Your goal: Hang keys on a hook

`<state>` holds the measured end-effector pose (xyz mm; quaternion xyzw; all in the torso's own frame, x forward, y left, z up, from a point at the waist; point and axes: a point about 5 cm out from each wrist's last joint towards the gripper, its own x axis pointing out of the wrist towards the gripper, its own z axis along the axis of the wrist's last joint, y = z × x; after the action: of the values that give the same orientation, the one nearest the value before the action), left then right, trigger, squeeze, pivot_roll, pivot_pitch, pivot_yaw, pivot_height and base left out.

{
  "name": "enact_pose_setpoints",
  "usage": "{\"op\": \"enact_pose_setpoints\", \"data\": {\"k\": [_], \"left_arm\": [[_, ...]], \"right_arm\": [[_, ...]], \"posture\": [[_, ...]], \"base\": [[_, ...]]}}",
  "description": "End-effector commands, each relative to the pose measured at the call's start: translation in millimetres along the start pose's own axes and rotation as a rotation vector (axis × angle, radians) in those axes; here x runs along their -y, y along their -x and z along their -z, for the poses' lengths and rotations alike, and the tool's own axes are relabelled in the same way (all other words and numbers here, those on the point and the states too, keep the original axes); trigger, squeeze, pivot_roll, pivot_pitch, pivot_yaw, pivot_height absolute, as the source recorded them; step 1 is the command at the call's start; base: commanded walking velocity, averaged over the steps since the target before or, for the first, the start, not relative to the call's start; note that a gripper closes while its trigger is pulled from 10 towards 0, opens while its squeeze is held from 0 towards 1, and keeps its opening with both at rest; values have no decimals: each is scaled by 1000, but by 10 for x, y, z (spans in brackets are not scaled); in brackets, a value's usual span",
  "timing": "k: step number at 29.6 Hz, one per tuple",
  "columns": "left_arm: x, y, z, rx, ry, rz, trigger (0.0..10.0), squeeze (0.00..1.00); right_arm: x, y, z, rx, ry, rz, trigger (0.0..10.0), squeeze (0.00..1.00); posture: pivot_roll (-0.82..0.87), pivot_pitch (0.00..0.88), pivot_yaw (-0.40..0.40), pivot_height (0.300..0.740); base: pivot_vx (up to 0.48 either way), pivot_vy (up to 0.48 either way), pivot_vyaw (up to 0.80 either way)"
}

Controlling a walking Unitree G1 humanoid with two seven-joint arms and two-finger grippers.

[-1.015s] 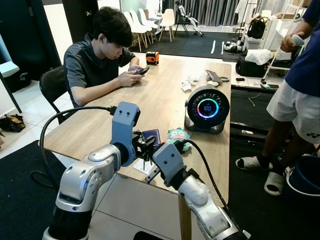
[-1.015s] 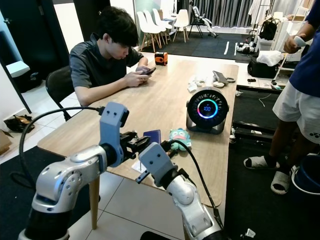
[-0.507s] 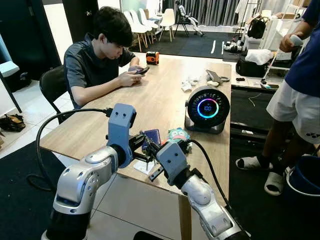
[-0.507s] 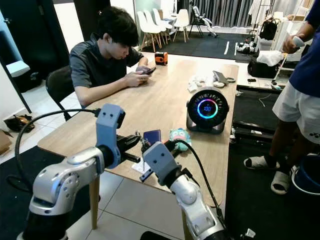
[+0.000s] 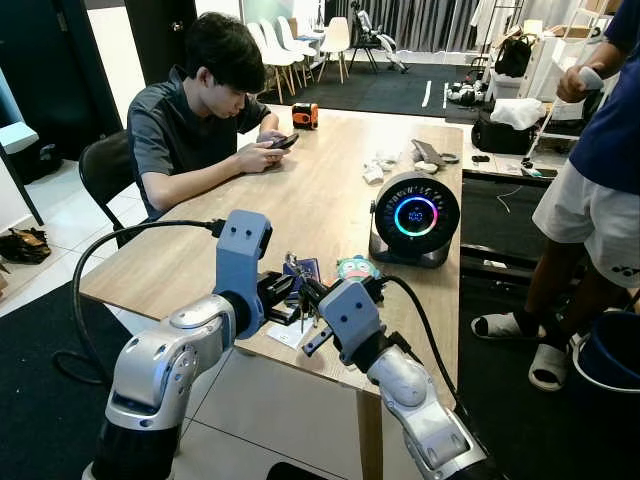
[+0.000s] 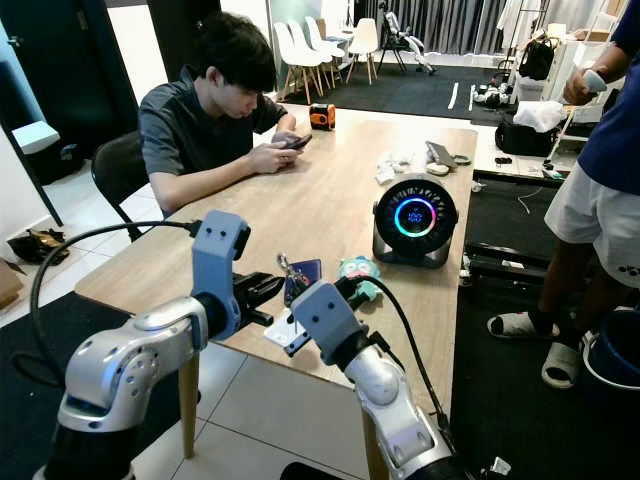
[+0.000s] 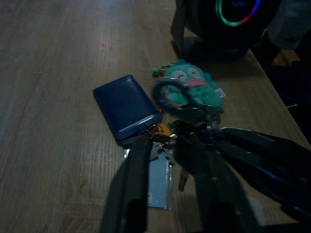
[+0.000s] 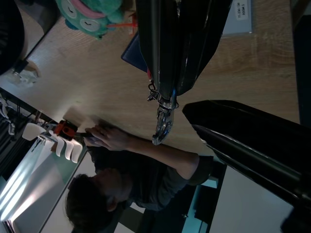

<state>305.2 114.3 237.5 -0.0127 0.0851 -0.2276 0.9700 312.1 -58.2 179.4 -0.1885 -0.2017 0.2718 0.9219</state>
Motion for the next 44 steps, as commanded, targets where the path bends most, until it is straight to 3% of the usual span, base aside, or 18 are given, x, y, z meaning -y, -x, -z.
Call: {"op": "enact_pose_setpoints", "data": {"k": [1, 5, 6, 7, 8, 9, 13, 20, 24, 32, 38, 44], "left_arm": [[-126, 64, -17, -8, -7, -54, 10000, 1000], [-171, 92, -36, -11, 15, -50, 10000, 1000], [-167, 90, -41, -11, 27, -46, 10000, 890], [-160, 86, -43, -12, 37, -43, 10000, 271], [-160, 86, -43, -12, 37, -43, 10000, 271], [-140, 73, -41, -18, 52, -36, 10000, 0], [-51, 45, -16, -39, 105, 13, 10000, 0], [-14, 111, -25, -75, 220, 101, 10000, 0], [66, 41, -29, -83, 296, 99, 10000, 0], [199, -34, -63, -105, 341, 106, 10000, 0], [322, -179, 56, -162, 365, 73, 10000, 0], [251, -246, 26, -145, 380, 5, 10000, 0]], "right_arm": [[24, 0, -28, 21, 11, 7, 10000, 0], [38, 5, -12, 16, 14, 11, 10000, 0], [36, 2, -9, 15, 16, 10, 10000, 0], [32, -2, -10, 16, 20, 9, 10000, 0], [32, -2, -10, 16, 20, 9, 10000, 0], [20, -13, -14, 17, 37, 1, 10000, 0], [-18, -41, 11, 1, 86, -8, 10000, 0], [69, 13, 68, -24, 101, 19, 10000, 0], [40, -6, 82, -20, 143, -4, 10000, 0], [-38, -79, 77, -19, 149, -10, 10000, 0], [-64, -139, 29, 6, 143, -16, 10000, 0], [-119, -141, -30, 32, 127, -26, 10000, 0]], "posture": [[83, 111, 24, 740], [86, 110, 23, 740], [88, 110, 23, 740], [88, 110, 23, 740], [88, 110, 23, 740], [89, 109, 23, 740], [86, 105, 26, 740], [88, 103, 27, 740], [90, 101, 28, 740], [95, 104, 28, 740], [96, 107, 28, 740], [84, 108, 32, 740]], "base": [[0, 0, 0], [0, 0, 0], [0, 0, 0], [0, 0, 0], [0, 0, 0], [0, 0, 0], [0, 0, 0], [0, 0, 0], [0, 0, 0], [0, 0, 0], [0, 0, 0], [0, 0, 0]]}}
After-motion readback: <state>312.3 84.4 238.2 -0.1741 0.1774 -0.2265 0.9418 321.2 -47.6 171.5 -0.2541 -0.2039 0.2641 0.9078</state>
